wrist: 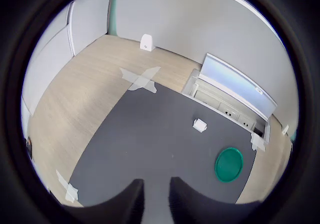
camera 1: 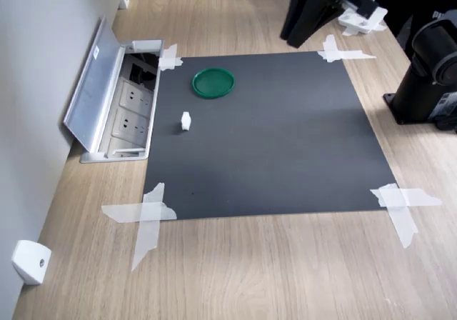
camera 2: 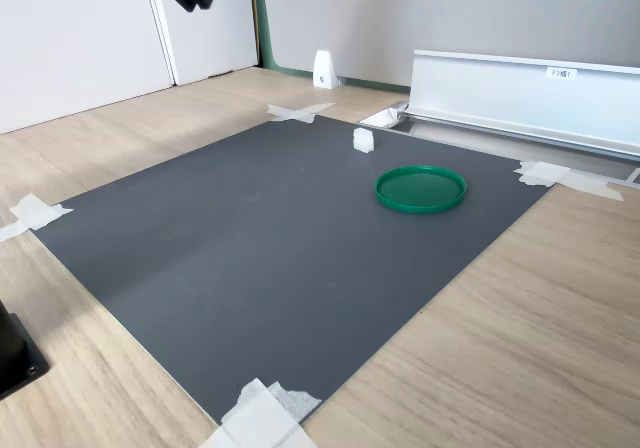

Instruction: Grasp a white terminal and put it on the green lid.

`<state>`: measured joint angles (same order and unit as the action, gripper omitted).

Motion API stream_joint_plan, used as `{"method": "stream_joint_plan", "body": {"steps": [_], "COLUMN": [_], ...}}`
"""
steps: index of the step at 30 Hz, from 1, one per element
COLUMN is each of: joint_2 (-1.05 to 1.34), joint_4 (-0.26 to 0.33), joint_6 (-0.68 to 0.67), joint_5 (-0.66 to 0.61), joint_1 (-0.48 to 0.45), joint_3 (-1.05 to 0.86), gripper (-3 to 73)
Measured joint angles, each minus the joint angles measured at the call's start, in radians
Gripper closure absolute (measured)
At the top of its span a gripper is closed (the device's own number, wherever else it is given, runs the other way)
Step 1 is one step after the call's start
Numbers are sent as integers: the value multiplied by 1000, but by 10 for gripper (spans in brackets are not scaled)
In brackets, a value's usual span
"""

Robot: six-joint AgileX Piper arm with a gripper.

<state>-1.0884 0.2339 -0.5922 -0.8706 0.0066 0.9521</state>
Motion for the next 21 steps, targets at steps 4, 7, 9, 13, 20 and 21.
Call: {"method": "stream_joint_plan", "body": {"steps": [4,7,9,13,20,21], "joint_2": [-91,-160,-209,-298,-449,-469], "joint_4": [0,0,0,0,4,4], "joint_6": [-5,32,77,169,242,261], "joint_5": [-7,-12,-18,-39,-94,-105], "joint_1": [0,0,0,0,0,0], "joint_3": [73,141,190,283,446,465], "gripper": [201,92,49,28,23,23]}}
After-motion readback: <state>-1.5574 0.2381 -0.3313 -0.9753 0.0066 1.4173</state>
